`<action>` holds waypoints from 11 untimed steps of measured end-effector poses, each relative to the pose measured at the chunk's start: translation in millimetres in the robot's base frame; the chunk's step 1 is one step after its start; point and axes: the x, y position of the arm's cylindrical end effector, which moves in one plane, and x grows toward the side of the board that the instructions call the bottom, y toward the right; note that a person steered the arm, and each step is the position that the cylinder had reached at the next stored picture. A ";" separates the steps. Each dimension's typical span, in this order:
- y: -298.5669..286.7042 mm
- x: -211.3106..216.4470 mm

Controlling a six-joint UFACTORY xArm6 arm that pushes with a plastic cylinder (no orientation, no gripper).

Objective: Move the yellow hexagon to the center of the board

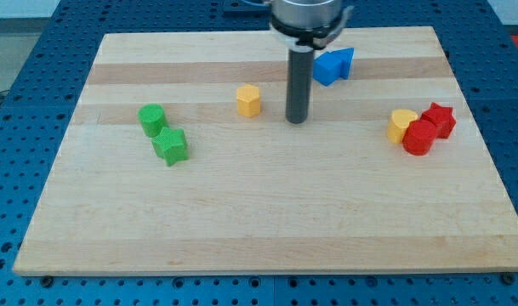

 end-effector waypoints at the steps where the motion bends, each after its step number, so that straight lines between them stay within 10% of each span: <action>1: -6.7 24.2; 2: -53.8 50.3; 5: -130.4 -118.8; 8: -54.4 -33.7; 11: -75.8 -39.1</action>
